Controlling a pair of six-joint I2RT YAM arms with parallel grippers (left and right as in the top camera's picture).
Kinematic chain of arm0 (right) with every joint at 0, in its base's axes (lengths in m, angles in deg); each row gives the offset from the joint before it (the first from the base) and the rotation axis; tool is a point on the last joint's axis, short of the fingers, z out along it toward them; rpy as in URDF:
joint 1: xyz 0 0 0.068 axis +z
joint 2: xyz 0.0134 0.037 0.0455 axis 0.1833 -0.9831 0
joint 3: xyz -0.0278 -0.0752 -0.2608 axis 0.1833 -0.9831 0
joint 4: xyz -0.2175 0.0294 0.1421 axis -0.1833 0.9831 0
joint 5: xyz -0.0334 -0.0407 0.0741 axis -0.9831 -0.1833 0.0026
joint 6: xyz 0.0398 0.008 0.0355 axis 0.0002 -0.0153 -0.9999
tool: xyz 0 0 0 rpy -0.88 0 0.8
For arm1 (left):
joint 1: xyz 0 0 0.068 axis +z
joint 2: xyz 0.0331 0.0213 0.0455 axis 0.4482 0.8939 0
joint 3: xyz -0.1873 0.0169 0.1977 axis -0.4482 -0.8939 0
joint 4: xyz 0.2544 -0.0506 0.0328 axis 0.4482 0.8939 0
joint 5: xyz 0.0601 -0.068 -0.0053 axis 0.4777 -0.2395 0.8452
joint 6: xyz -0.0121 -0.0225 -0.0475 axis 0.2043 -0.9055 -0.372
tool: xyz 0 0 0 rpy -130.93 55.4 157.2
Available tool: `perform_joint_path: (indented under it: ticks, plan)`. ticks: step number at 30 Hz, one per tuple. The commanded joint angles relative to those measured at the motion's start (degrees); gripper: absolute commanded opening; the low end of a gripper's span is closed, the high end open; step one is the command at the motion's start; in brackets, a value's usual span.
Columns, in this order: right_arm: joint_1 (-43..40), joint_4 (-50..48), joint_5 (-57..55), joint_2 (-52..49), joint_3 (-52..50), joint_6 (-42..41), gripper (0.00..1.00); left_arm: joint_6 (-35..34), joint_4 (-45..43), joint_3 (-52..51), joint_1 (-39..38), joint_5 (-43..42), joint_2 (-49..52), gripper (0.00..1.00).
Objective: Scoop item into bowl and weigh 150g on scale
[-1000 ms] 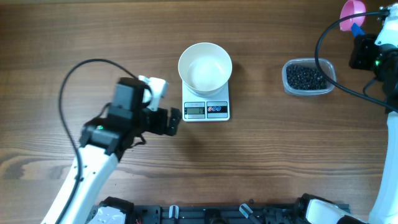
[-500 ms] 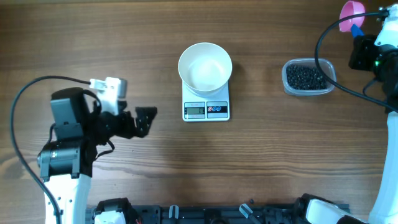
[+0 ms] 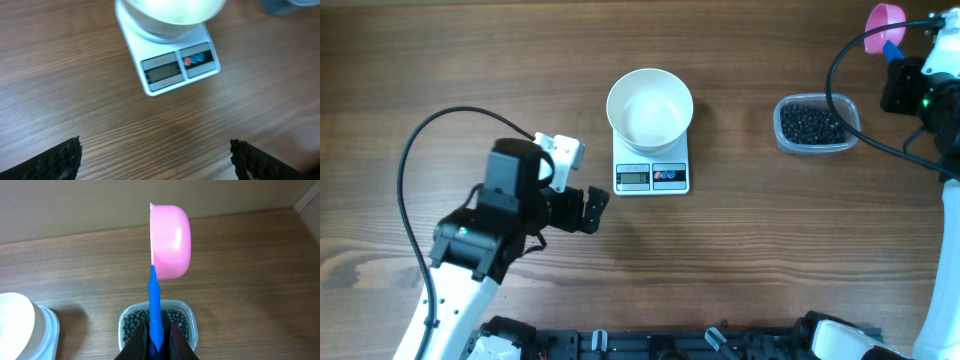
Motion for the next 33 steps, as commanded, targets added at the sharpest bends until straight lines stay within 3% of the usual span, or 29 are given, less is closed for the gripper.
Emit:
perform_joint_path:
  ticks: [1, 13, 22, 33]
  plan:
    - [0.28, -0.22, 1.01, 0.04, 0.72, -0.66, 0.04, -8.13, -0.37, 0.17, -4.33, 11.13, 0.42, 1.0]
    - [0.28, -0.31, 1.01, 0.04, 0.72, -0.68, 0.04, -9.27, -3.02, 0.17, -10.45, 10.67, 5.16, 1.0]
    - [0.28, -0.33, 0.98, 0.04, 0.72, -0.68, 0.04, -8.79, -4.31, 0.17, -10.47, 4.44, 5.16, 1.0]
    - [0.28, -0.55, 0.98, 0.04, 0.72, -0.63, 0.04, -7.15, -6.49, 0.17, -10.47, 8.24, 5.16, 1.0]
